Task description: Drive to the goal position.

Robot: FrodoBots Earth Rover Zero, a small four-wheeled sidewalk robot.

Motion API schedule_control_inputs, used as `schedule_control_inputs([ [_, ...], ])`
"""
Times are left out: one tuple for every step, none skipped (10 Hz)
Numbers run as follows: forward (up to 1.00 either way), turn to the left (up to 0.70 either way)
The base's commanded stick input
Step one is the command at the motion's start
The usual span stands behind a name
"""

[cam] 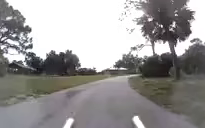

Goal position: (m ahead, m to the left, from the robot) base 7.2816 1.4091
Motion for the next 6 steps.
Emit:
schedule_control_inputs([
  [0.69,0.03],
  [0.69,0.03],
  [0.69,0.03],
  [0.69,0.03],
  [0.69,0.03],
  [0.69,0.03],
])
